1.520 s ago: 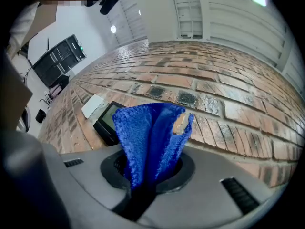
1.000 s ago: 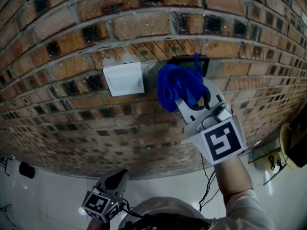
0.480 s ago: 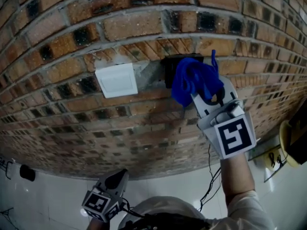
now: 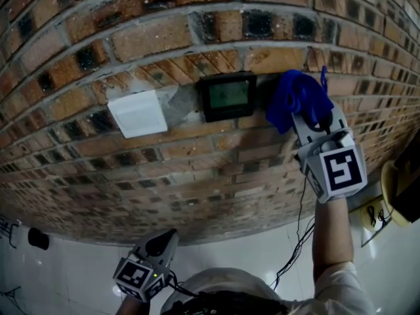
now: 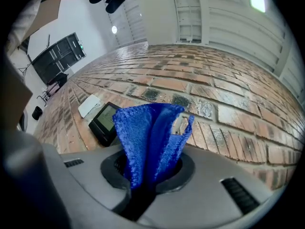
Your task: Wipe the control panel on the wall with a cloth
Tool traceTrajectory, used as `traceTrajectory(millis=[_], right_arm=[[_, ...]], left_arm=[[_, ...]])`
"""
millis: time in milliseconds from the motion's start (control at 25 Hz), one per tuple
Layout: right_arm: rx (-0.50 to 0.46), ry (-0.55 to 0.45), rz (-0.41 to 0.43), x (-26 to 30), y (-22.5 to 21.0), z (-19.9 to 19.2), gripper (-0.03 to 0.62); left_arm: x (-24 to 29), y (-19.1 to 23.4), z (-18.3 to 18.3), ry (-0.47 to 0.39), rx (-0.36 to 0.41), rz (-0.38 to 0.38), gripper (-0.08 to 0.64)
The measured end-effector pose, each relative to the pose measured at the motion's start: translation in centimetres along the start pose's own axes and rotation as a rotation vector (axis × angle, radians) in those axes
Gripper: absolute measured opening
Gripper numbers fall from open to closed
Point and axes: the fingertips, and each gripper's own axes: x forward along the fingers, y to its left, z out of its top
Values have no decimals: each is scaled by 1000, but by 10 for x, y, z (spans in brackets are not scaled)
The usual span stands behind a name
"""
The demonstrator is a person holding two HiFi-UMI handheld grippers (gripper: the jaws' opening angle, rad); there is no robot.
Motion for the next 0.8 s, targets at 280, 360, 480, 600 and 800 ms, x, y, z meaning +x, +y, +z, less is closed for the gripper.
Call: traceTrajectory(millis=[280,360,480,600,800], right_arm=[[12,-45,35,0,-1,-1,91],[36,-64,43,-4,0,1,89],[78,-79,53,-23,7,-7,89],[136,-51,79,-53,17,-36,89],[230,63,155,-113,56,-101,89]], left_arm=[[6,-11,4,7,3,42,2],[6,-17,7,3,-16,64,2],[0,-23,5,12,-38,120,1],[-8,-25,-1,44,-55,188,0],[-28,-31,-12,72,-75,271,2]])
